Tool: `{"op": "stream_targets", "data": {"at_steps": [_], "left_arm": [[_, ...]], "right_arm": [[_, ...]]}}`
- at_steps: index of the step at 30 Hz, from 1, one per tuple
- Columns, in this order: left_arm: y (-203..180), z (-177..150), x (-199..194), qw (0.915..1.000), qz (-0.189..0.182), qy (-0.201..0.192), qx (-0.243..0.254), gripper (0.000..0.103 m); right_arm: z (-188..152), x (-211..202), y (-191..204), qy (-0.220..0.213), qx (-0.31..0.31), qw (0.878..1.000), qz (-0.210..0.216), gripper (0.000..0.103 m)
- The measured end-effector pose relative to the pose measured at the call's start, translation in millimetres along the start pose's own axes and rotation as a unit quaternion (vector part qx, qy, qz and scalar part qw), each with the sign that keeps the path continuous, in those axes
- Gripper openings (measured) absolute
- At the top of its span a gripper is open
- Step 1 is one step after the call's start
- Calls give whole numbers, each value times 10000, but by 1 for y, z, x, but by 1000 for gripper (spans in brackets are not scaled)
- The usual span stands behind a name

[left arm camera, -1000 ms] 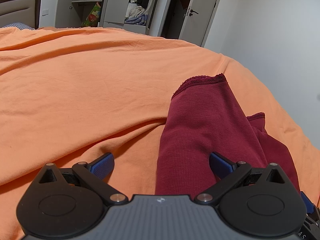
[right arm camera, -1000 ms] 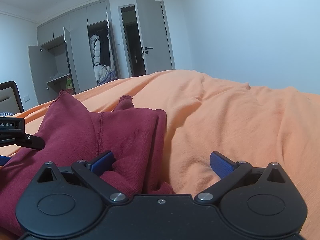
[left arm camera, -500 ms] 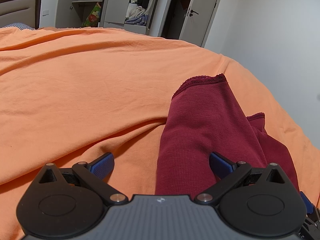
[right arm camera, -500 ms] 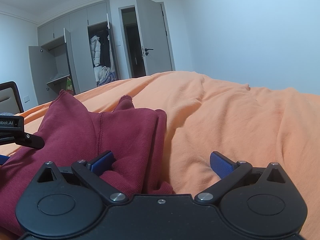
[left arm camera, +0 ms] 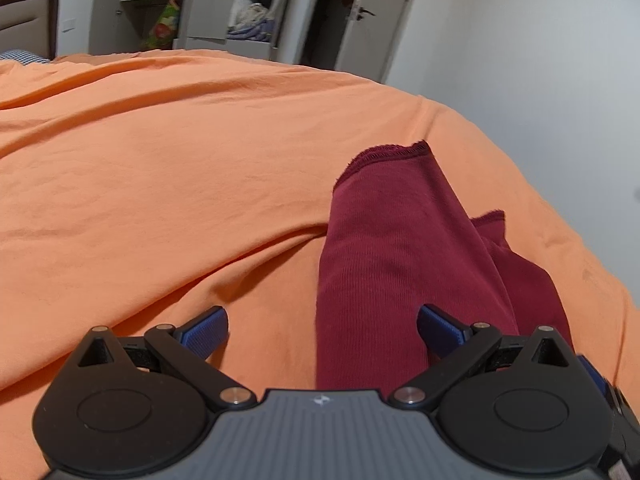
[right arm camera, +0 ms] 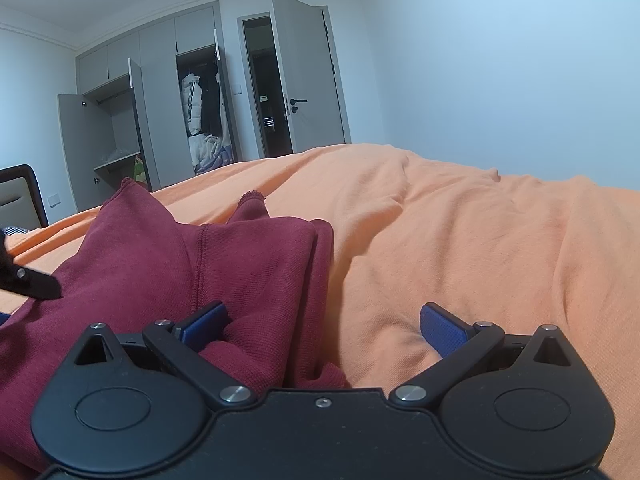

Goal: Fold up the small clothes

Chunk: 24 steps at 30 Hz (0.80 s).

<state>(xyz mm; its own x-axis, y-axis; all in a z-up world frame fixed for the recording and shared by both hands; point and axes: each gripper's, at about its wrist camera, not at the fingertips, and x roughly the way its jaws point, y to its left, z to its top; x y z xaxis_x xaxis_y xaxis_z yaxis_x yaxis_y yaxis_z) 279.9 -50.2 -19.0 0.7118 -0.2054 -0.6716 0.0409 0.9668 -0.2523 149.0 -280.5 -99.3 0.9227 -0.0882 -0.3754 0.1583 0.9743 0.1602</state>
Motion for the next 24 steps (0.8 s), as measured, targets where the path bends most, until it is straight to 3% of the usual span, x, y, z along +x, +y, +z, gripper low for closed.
{"op": "stream_targets", "data": {"at_steps": [7, 9, 12, 14, 15, 18, 20, 24], "left_arm": [[9, -1, 1, 9995, -192, 244, -54, 102], [11, 1, 2, 9990, -240, 344, -137, 102], [12, 3, 4, 9983, -293, 454, -235, 102], [10, 5, 4, 9980, -348, 489, -213, 101], [10, 5, 3, 9976, -411, 521, -202, 98], [8, 7, 3, 9955, -695, 595, -241, 82], [8, 8, 2, 9923, -1010, 641, -318, 54], [3, 10, -8, 9933, -1014, 525, -197, 41]], "right_arm": [[14, 2, -8, 219, 115, 9993, 270, 99], [21, 5, -8, 344, 87, 9985, 427, 91], [29, 7, -5, 466, 61, 9969, 624, 72], [33, 8, -2, 556, 57, 9958, 729, 52], [35, 9, -1, 606, 95, 9949, 797, 48], [40, 9, -1, 697, 300, 9935, 847, 30], [45, 7, -2, 697, 414, 9927, 891, 19], [56, -4, 8, 518, 214, 9935, 991, 15]]}}
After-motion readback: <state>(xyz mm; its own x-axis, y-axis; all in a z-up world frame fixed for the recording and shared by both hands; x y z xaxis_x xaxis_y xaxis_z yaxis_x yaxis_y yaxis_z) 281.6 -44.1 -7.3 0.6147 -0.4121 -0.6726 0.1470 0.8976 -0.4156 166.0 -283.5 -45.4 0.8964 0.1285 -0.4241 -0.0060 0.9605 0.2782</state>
